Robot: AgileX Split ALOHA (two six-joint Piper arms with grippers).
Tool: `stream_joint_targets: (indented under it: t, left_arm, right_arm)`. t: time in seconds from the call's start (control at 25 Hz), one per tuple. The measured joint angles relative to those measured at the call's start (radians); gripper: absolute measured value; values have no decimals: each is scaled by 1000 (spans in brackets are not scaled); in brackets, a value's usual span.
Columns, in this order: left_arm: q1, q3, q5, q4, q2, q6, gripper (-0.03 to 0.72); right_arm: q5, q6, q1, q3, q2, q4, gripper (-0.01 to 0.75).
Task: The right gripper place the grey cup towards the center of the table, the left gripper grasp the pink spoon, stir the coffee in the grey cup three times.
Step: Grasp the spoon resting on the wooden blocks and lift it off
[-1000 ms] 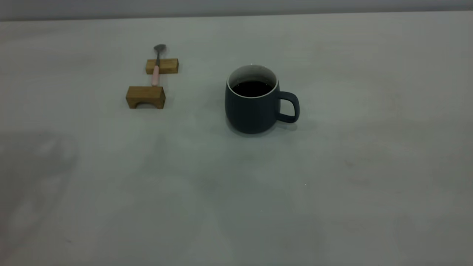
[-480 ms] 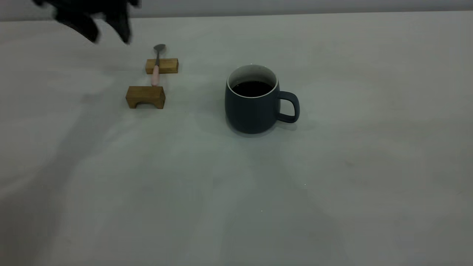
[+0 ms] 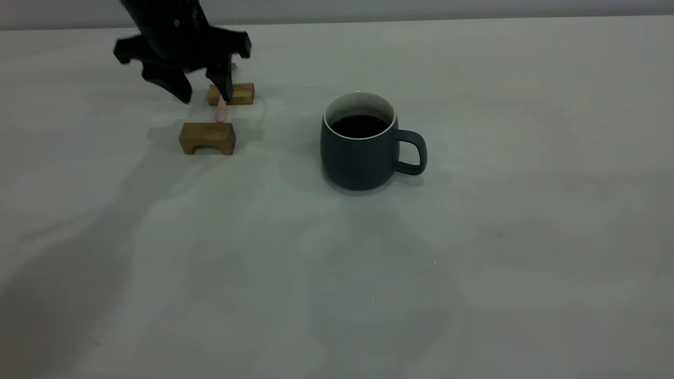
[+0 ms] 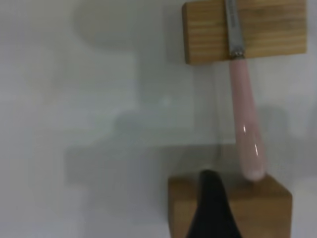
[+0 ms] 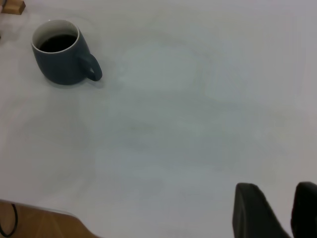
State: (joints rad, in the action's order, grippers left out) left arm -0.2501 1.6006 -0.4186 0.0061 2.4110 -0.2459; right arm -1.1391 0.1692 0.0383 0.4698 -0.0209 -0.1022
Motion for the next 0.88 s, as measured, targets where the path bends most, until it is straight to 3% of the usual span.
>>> stream_joint_targets:
  t: [0.32,0.44,0.52,0.72,0.88]
  left_arm:
    - [0,8,123,-6,77,-57,593]
    - [0,22,134,-12,97,-66,555]
    - [0,23,145,-12,101,-70,480]
    - [0,23,153,-14,104,-74,161]
    - [1,80,48,-22,96,-77,167]
  right_arm:
    - [0,0,0,0,0,0,237]
    - [0,0,0,0,0,0,237]
    - [0,0,0,0,0,0,237]
    - [0,0,0,0,0,0,237]
    - [0,0,0,0,0,0,237]
